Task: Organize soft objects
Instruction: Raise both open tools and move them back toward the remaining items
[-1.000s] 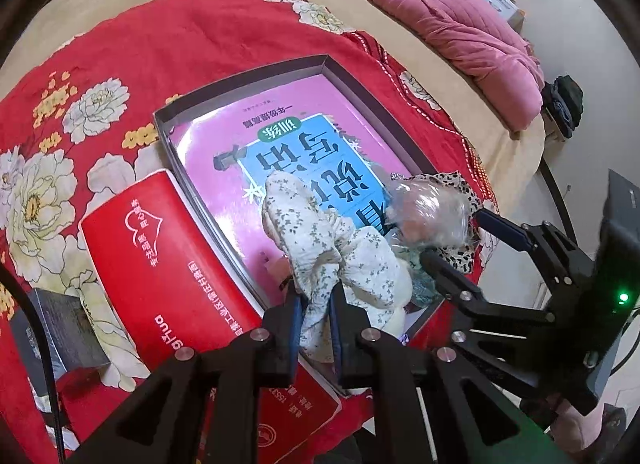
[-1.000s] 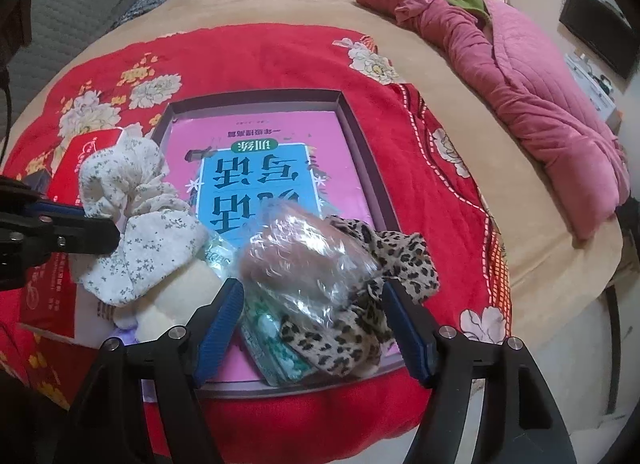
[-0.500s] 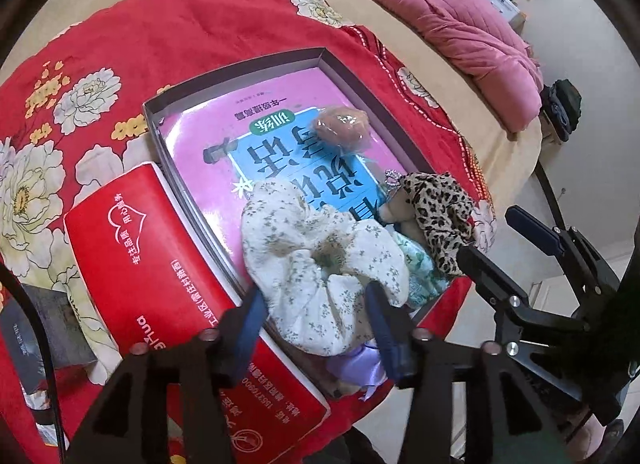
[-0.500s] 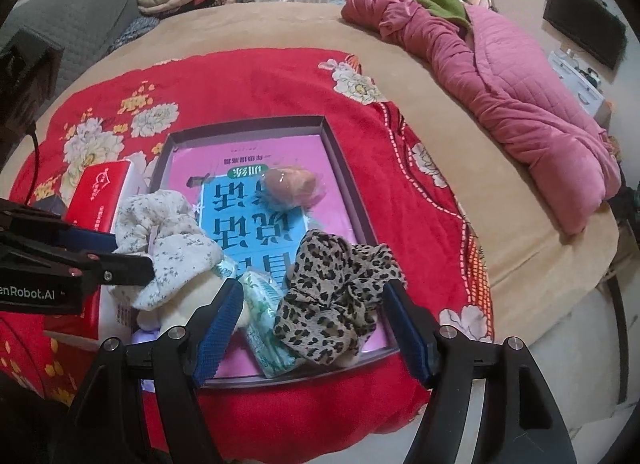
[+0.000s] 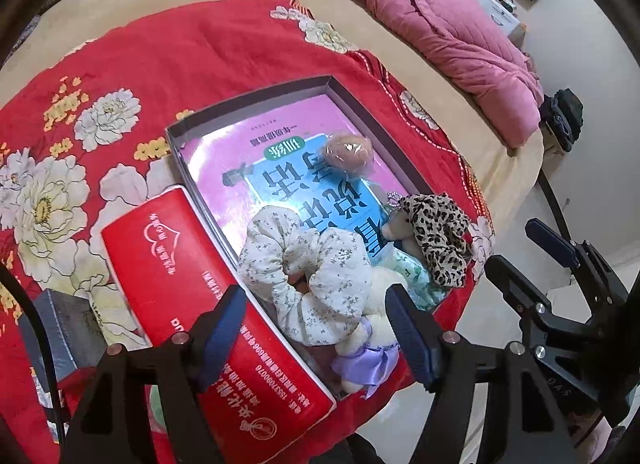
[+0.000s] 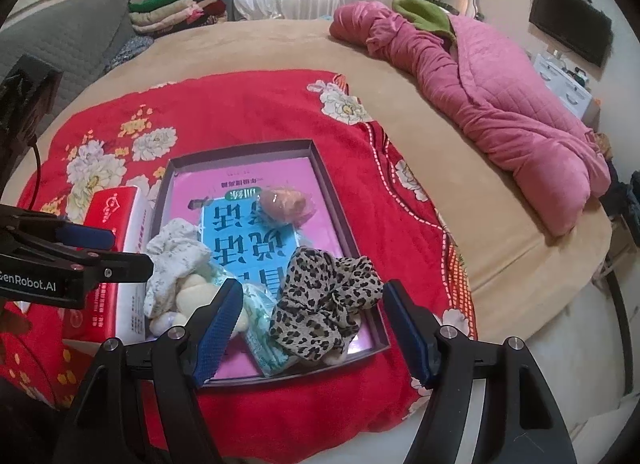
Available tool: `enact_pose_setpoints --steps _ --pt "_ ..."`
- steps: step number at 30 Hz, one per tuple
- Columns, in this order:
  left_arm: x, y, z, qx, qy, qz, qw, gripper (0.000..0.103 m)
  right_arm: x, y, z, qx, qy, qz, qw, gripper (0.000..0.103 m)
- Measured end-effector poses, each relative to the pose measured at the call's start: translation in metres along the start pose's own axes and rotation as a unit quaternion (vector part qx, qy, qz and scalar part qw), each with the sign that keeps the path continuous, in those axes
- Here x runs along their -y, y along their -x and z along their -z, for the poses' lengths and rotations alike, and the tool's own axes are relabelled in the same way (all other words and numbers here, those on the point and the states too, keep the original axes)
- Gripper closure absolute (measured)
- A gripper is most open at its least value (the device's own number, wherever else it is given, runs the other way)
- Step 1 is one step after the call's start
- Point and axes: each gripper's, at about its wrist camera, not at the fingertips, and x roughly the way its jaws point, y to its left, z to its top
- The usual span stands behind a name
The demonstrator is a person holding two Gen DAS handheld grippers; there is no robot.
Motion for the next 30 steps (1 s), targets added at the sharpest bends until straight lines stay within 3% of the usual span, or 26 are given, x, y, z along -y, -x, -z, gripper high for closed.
enact_pose_setpoints --steps 16,30 --pt "0.002 0.066 0.021 0.074 -0.020 -0.042 0.9962 0.025 -0.016 0.052 -0.006 0.055 -0.001 0.003 0.999 0.025" --pt "-0.013 0.117 0.045 0.111 -0.013 -0.063 0.9917 0.024 -0.056 0.093 -0.023 0.101 0.020 -0.028 0.994 0.025"
